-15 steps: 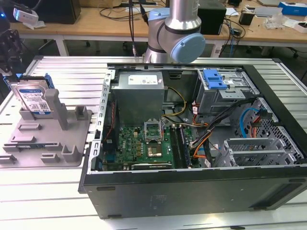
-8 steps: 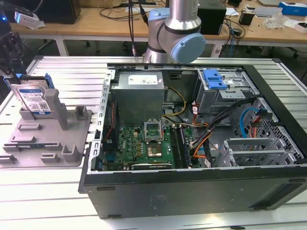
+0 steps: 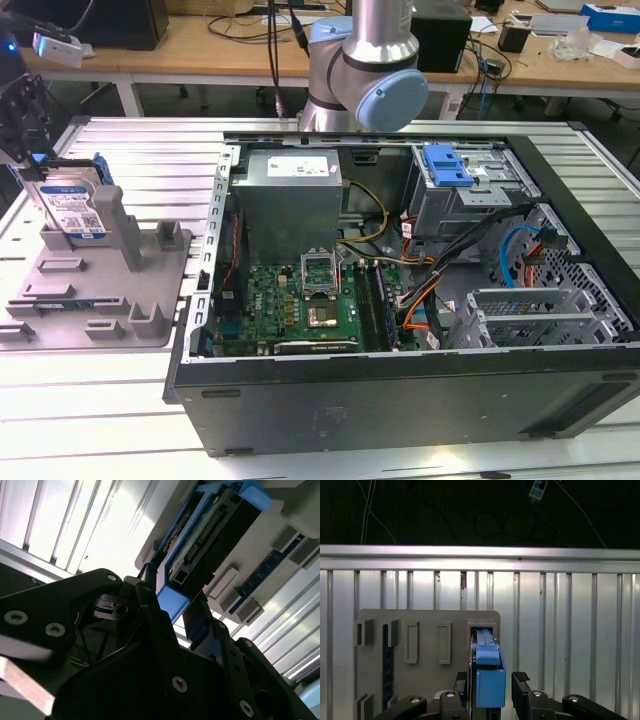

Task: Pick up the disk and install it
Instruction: 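Pick up the disk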

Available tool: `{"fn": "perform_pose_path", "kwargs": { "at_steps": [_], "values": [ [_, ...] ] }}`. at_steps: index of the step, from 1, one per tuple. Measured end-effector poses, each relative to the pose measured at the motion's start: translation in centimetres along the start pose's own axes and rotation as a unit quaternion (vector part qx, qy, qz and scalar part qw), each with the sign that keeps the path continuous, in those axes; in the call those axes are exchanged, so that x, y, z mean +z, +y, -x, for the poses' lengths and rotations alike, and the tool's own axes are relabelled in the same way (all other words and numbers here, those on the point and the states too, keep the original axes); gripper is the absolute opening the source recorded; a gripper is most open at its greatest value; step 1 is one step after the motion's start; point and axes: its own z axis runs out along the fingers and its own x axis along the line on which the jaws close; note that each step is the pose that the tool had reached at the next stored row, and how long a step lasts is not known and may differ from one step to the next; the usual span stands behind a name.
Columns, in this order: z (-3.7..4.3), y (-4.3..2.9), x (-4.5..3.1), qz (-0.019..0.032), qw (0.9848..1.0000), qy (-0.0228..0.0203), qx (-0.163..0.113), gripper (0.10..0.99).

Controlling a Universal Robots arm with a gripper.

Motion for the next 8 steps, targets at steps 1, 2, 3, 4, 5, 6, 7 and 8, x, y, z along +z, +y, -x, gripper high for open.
{"fn": "perform_pose_path", "kwargs": {
  "at_steps": [1, 2, 3, 4, 5, 6, 7, 8],
  "values": [
    [0.00, 0.02, 0.08, 0.0000, 1.0000, 0.0000, 0.000, 0.482],
    [0.00, 0.03, 0.13, 0.0000, 1.0000, 0.0000, 0.000, 0.482],
    [0.00, 0.04, 0.21, 0.0000, 1.0000, 0.0000, 0.000, 0.482],
    [0.00, 0.05, 0.27, 0.0000, 1.0000, 0.0000, -0.001, 0.482],
    [0.00, 0.05, 0.31, 0.0000, 1.0000, 0.0000, -0.001, 0.482],
    [0.00, 0.05, 0.40, 0.0000, 1.0000, 0.0000, -0.001, 0.482],
    [0.00, 0.05, 0.47, 0.0001, 1.0000, 0.0000, -0.001, 0.482],
    [0.00, 0.05, 0.51, 0.0001, 1.0000, 0.0000, -0.001, 0.482]
  ]
}}
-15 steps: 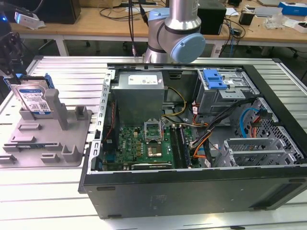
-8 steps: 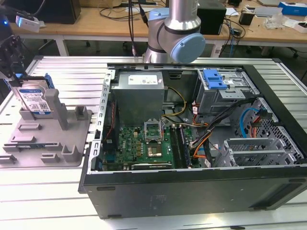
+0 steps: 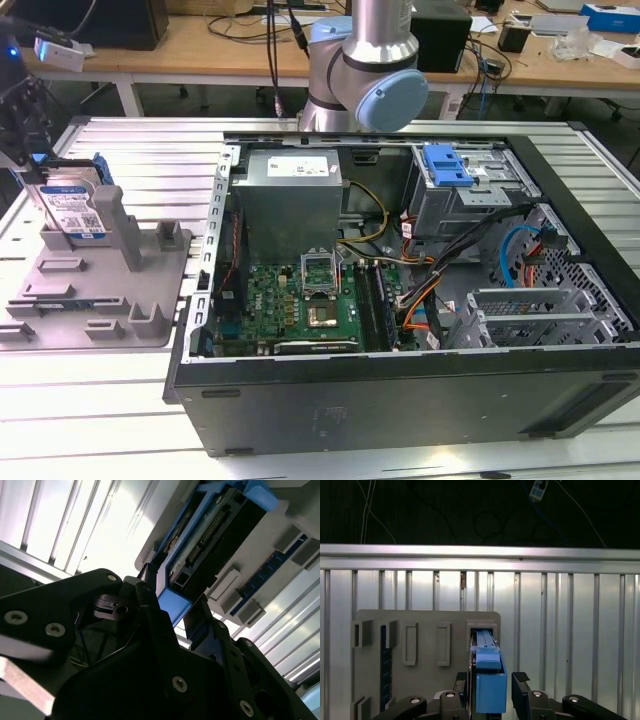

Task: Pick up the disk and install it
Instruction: 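Pick up the disk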

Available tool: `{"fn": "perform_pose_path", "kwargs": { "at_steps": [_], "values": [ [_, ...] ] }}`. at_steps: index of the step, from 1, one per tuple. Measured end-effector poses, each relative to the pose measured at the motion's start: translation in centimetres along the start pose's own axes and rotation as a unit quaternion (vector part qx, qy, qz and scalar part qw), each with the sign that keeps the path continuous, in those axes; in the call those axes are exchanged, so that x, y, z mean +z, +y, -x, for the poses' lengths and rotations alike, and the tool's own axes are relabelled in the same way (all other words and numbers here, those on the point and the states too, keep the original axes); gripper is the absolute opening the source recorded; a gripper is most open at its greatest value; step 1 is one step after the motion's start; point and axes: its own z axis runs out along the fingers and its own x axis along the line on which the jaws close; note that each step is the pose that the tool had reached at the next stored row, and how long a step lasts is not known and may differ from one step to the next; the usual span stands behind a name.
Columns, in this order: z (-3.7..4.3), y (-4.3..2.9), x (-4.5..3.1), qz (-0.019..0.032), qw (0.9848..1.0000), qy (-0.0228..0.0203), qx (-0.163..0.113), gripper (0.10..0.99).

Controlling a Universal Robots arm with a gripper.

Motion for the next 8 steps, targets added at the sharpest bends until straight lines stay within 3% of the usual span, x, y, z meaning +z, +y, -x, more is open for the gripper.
{"fn": "perform_pose_path", "kwargs": {
  "at_steps": [8],
  "values": [
    [0.00, 0.00, 0.20, -0.0001, 1.0000, -0.0001, 0.000, 0.482]
  ]
}}
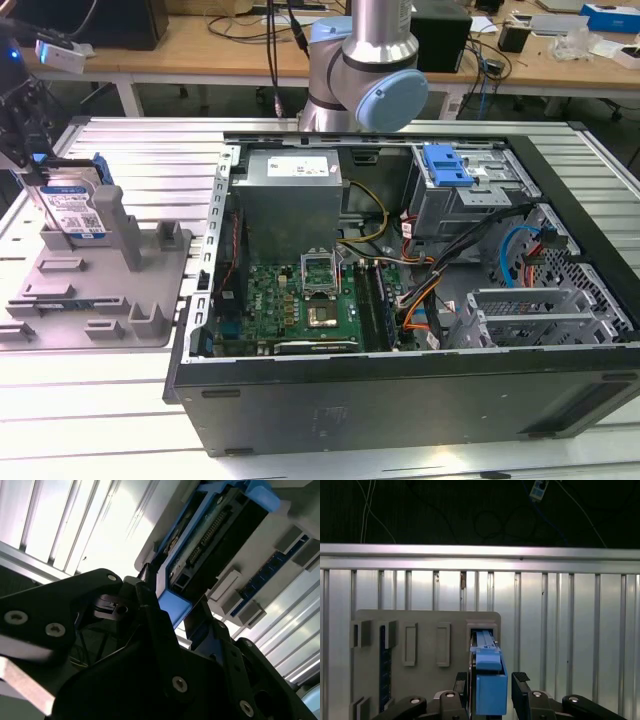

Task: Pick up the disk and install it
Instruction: 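Pick up the disk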

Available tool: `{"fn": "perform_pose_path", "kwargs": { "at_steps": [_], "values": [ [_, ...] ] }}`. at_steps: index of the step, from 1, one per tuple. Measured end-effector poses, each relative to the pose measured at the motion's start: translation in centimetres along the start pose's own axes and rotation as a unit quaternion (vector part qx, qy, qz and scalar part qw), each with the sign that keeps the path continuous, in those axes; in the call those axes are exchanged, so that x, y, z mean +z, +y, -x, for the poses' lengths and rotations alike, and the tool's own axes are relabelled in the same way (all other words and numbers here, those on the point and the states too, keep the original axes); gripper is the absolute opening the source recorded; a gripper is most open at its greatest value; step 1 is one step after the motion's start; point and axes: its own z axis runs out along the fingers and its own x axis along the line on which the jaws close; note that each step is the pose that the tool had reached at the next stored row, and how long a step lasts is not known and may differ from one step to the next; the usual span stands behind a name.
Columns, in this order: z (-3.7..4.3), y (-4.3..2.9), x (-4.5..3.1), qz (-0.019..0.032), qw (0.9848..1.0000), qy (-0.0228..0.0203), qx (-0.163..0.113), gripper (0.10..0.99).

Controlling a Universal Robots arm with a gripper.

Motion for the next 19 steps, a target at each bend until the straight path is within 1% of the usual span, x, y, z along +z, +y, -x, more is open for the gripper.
{"fn": "perform_pose_path", "kwargs": {
  "at_steps": [11, 19],
  "values": [
    [0.00, 0.00, 0.40, 0.0001, 1.0000, 0.0000, 0.000, 0.482],
    [0.00, 0.00, 0.47, 0.0000, 1.0000, 0.0000, 0.000, 0.482]
  ]
}}
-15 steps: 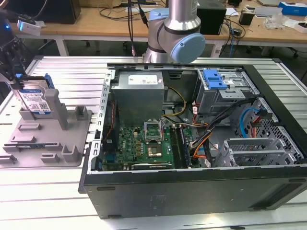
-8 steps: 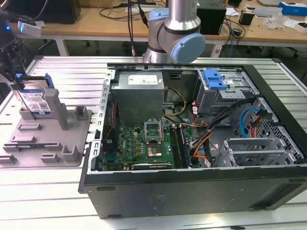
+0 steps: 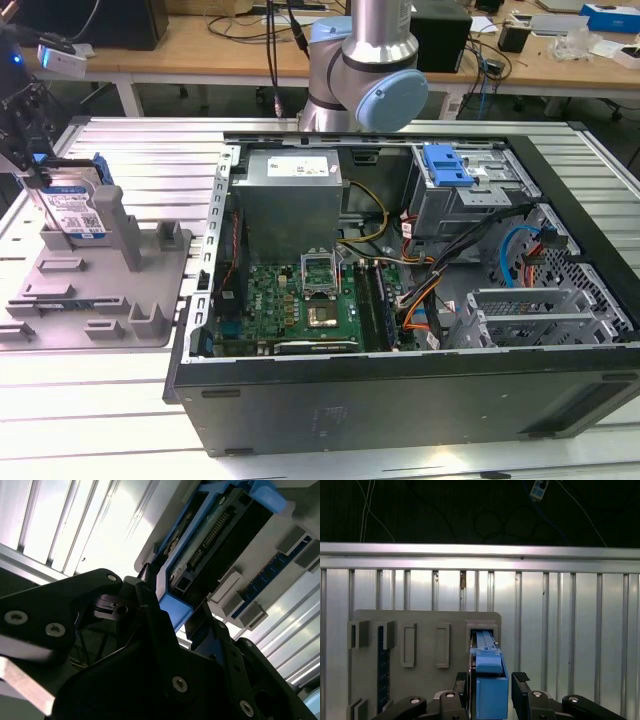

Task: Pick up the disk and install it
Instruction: 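Pick up the disk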

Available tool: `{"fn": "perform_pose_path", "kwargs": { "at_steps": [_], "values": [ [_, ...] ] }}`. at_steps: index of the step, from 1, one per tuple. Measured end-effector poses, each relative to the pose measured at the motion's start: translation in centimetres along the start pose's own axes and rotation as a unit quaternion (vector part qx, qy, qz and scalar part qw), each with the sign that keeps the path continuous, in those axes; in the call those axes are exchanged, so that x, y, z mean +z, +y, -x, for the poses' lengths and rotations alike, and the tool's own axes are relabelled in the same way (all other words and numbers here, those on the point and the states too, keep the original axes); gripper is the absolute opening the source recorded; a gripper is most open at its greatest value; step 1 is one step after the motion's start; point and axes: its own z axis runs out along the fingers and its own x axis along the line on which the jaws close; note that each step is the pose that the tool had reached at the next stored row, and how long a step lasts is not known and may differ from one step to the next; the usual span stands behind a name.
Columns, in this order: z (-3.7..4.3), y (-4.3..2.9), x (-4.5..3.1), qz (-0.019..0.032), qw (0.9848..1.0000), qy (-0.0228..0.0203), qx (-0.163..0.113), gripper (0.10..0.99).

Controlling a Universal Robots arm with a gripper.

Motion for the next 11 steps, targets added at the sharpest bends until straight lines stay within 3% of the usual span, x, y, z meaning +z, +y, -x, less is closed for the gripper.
{"fn": "perform_pose_path", "kwargs": {
  "at_steps": [2, 3, 11],
  "values": [
    [0.00, 0.00, 0.00, 0.0000, 1.0000, 0.0000, 0.000, 0.467],
    [0.00, 0.00, 0.01, 0.0000, 1.0000, 0.0000, 0.000, 0.396],
    [0.00, 0.00, 0.25, 0.0000, 1.0000, 0.0000, 0.000, 0.396]
  ]
}}
